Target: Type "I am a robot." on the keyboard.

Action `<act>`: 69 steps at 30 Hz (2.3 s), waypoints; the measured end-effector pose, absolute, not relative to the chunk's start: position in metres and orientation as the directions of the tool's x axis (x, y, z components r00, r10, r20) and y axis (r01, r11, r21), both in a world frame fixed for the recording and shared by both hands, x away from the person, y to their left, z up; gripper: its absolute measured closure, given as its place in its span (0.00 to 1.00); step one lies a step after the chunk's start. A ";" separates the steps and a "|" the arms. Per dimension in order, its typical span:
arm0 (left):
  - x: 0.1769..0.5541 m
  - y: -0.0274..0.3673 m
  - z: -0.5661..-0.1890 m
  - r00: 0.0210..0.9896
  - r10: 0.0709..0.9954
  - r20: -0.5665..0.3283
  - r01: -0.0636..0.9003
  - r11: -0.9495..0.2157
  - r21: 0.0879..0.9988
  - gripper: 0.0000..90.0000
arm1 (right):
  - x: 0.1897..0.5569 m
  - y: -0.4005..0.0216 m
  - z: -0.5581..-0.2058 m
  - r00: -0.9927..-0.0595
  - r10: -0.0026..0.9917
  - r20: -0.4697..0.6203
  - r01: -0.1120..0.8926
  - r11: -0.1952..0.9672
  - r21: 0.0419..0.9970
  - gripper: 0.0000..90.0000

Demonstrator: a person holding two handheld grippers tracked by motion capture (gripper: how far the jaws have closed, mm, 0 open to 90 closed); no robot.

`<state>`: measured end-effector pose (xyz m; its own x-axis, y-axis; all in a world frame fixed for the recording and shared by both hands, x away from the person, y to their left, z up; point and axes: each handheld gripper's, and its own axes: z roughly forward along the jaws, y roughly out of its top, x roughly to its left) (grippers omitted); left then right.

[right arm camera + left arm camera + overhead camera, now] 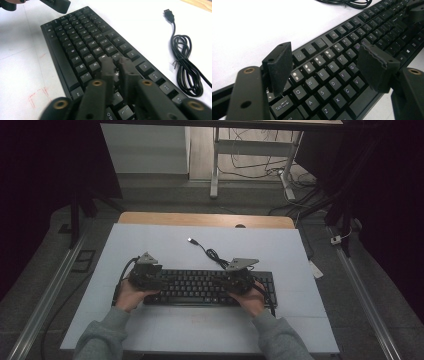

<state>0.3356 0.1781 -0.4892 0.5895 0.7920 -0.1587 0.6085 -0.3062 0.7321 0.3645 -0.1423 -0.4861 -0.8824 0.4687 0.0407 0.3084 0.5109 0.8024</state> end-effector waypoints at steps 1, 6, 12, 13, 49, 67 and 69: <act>0.336 0.178 -0.489 0.590 0.792 -0.158 0.608 -0.307 0.732 0.32 | 0.365 -0.141 -0.486 -0.885 0.464 0.041 0.306 0.511 0.803 0.98; 0.336 0.178 -0.490 0.592 0.790 -0.156 0.608 -0.311 0.731 0.32 | 0.367 -0.136 -0.486 -0.887 0.461 0.039 0.304 0.518 0.800 1.00; 0.336 0.177 -0.490 0.599 0.786 -0.155 0.606 -0.318 0.729 0.32 | 0.369 -0.127 -0.487 -0.893 0.449 0.038 0.300 0.531 0.792 1.00; 0.336 0.176 -0.491 0.599 0.785 -0.155 0.606 -0.318 0.729 0.32 | 0.369 -0.125 -0.488 -0.893 0.448 0.043 0.303 0.529 0.793 1.00; 0.336 0.176 -0.492 0.605 0.783 -0.145 0.604 -0.333 0.724 0.32 | 0.384 -0.098 -0.514 -0.885 0.465 0.032 0.335 0.587 0.737 1.00; 0.335 0.177 -0.491 0.604 0.784 -0.141 0.601 -0.333 0.726 0.32 | 0.382 -0.102 -0.508 -0.881 0.473 0.021 0.321 0.564 0.761 1.00; 0.335 0.178 -0.491 0.603 0.785 -0.141 0.600 -0.331 0.728 0.32 | 0.382 -0.105 -0.505 -0.879 0.477 0.021 0.320 0.556 0.767 1.00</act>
